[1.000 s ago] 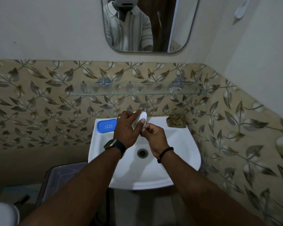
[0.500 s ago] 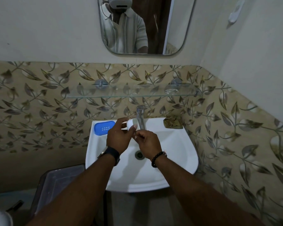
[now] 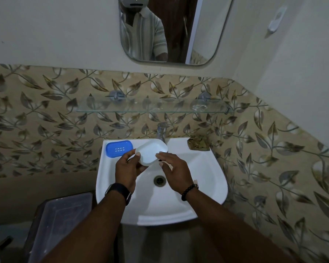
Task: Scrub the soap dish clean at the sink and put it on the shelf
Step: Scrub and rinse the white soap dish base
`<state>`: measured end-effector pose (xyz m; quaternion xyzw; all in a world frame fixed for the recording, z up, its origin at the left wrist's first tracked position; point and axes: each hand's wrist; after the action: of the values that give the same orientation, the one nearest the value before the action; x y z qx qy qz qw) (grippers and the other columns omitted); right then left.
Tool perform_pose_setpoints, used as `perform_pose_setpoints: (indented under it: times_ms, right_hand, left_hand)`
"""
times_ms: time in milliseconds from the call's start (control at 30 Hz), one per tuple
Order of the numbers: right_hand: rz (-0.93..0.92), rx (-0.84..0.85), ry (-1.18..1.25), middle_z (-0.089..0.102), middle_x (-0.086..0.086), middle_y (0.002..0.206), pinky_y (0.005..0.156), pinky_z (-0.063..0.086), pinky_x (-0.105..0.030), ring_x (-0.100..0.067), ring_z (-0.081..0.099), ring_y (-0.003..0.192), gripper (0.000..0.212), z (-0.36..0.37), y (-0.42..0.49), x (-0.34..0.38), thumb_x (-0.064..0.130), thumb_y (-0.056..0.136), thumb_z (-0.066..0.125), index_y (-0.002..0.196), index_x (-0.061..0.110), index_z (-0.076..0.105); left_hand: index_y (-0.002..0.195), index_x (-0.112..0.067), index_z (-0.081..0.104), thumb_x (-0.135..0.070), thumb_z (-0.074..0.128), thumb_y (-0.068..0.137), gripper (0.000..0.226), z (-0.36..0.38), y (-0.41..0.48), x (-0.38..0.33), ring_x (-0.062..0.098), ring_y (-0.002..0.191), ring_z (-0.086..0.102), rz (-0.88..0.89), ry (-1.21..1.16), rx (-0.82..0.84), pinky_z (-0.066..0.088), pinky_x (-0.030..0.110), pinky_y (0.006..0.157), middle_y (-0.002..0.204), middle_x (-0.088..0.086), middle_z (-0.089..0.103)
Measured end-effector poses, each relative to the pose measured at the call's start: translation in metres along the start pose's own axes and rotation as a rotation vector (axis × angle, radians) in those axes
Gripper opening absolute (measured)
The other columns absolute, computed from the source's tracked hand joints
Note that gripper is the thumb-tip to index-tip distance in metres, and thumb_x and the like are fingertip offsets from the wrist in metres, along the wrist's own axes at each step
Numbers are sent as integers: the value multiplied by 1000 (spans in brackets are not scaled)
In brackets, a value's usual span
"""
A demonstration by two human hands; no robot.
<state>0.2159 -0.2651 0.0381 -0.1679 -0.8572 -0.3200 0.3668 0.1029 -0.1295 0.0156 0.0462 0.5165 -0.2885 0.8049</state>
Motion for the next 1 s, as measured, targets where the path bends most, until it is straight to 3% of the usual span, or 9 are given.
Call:
perform_pose_setpoints:
  times_ms: [200, 300, 367, 433, 533, 633, 733, 867, 1000]
  right_hand:
    - [197, -127, 41, 66, 0, 131, 110, 45, -30, -13, 58, 125, 31, -33, 35, -42, 8, 97, 61, 127, 13, 67]
    - [275, -100, 32, 56, -2, 143, 115, 40, -35, -17, 49, 135, 38, -53, 65, -72, 13, 100, 58, 138, 13, 57]
    - [301, -50, 4, 47, -7, 152, 115, 34, -28, -15, 42, 139, 47, -63, 84, -94, 13, 101, 55, 147, 10, 46]
    - [307, 14, -89, 36, -10, 159, 115, 26, -23, -15, 33, 143, 55, -71, 100, -120, 14, 101, 55, 152, 9, 36]
    - [325, 165, -393, 20, -12, 166, 124, 17, -44, -29, 16, 154, 65, -79, 120, -163, 32, 102, 52, 157, 12, 23]
    - [408, 318, -681, 5, -2, 169, 123, 7, -52, -29, 4, 155, 71, -79, 134, -196, 57, 99, 37, 159, 30, 10]
    - [474, 401, -757, -4, 3, 169, 122, -1, -56, -28, -4, 155, 66, -71, 142, -219, 66, 96, 28, 155, 46, 8]
    - [507, 584, -818, -2, -2, 169, 123, 1, -57, -34, 1, 154, 59, -54, 141, -237, 56, 102, 24, 157, 38, 12]
    - [384, 428, -910, 33, -7, 159, 118, 25, -52, -35, 32, 143, 46, -48, 133, -236, 28, 104, 35, 150, 27, 36]
  left_hand:
    - [112, -20, 68, -14, 65, 95, 18, 11, 10, 12, 17, 83, 75, -13, -36, 2, 62, 32, 70, 100, 1, 77]
    - [116, -18, 69, -15, 67, 94, 22, 17, 17, 20, 19, 88, 75, -16, -22, 4, 62, 33, 72, 102, 1, 77]
    - [115, -19, 71, -15, 68, 92, 23, 20, 21, 26, 19, 88, 75, -22, -10, -10, 62, 33, 72, 101, -1, 79]
    - [110, -23, 75, -15, 69, 91, 21, 22, 26, 29, 18, 88, 74, -26, -5, -22, 62, 34, 72, 101, -2, 79]
    - [109, -26, 76, -15, 68, 91, 22, 25, 35, 30, 23, 94, 73, -27, 23, -36, 61, 35, 74, 108, 1, 78]
    - [114, -26, 75, -17, 67, 93, 24, 27, 44, 32, 26, 101, 71, -22, 58, -51, 61, 37, 75, 116, 4, 75]
    - [117, -25, 73, -19, 64, 95, 25, 27, 47, 33, 26, 103, 71, -16, 91, -44, 61, 38, 76, 119, 3, 74]
    - [120, -23, 72, -20, 64, 95, 27, 28, 44, 36, 27, 104, 70, -13, 138, -31, 60, 41, 78, 117, 3, 74]
    - [121, -21, 71, -20, 63, 95, 28, 31, 45, 39, 28, 104, 69, -22, 141, -27, 60, 42, 79, 118, 6, 73]
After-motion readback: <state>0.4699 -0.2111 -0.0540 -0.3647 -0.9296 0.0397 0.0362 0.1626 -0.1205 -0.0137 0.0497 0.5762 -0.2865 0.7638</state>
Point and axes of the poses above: each hand's wrist, its own y-axis towards the middle knuckle, its own z-axis out of the palm, x = y × z
